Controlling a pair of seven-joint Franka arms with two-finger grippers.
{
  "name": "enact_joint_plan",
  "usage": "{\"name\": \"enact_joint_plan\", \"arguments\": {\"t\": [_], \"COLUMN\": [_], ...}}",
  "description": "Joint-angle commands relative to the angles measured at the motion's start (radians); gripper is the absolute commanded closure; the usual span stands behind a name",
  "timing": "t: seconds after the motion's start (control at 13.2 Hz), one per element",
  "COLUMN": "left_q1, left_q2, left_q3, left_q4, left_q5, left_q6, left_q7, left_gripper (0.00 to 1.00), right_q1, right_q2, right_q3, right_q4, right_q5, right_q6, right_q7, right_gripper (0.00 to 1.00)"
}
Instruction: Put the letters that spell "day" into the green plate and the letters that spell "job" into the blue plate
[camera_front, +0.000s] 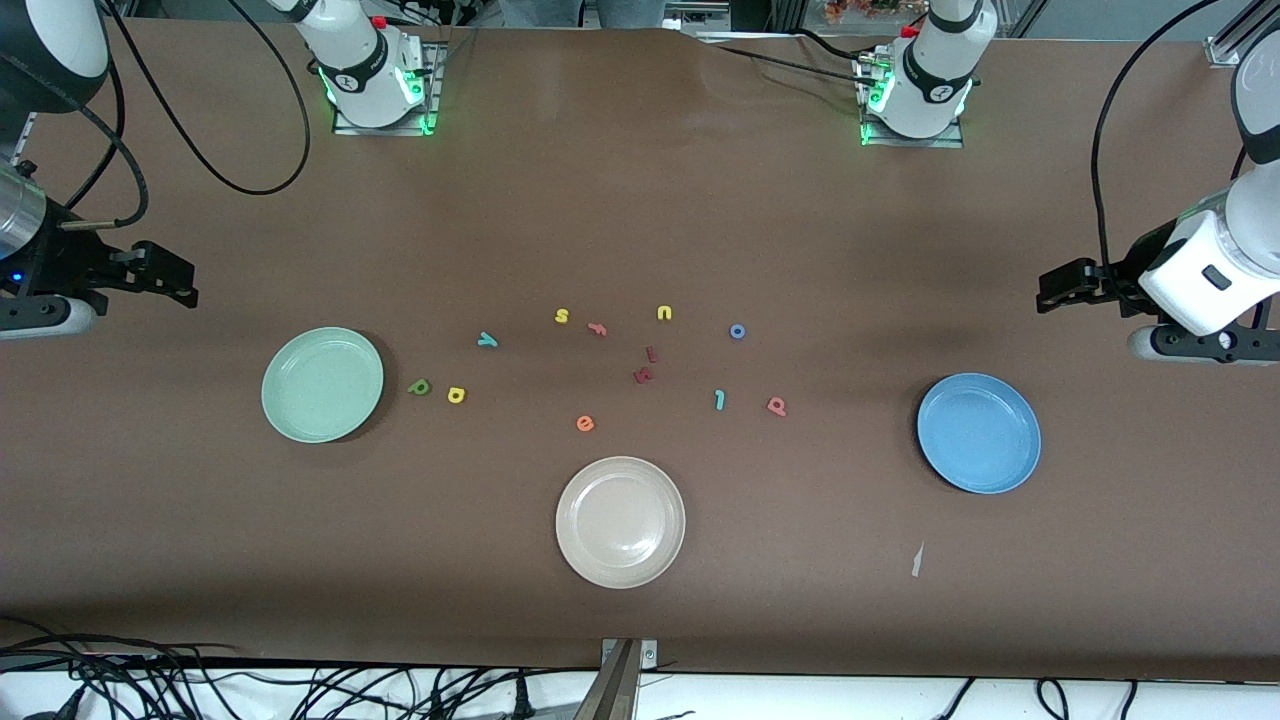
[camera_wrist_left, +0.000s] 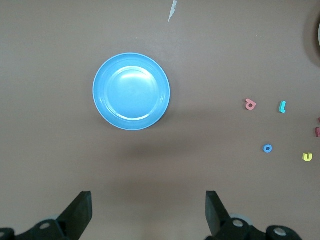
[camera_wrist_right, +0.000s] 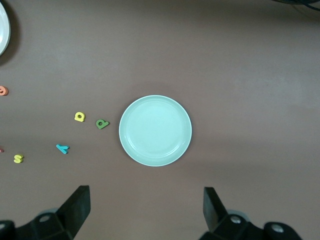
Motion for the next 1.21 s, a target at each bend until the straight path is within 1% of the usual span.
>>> {"name": "enact_joint_plan", "arguments": {"t": [0.0, 1.14], "left_q1": [0.000, -0.014], "left_q2": [0.004, 0.004], "left_q3": [0.000, 0.000], "left_q4": [0.011, 0.014], "left_q5": [-0.013, -0.006], "left_q6": [-0.005, -0.005], "left_q7": [0.012, 0.010], "left_gripper": [0.00, 0.00], "right_q1": [0.000, -0.001], "right_q2": [-0.004, -0.002], "right_q3": [-0.001, -0.003], "right_q4": [0.001, 0.001], "right_q5": [0.019, 0.019], "right_q6": [0.001, 0.003], "right_q7": [-0.007, -0.009], "right_gripper": [0.00, 0.00]}}
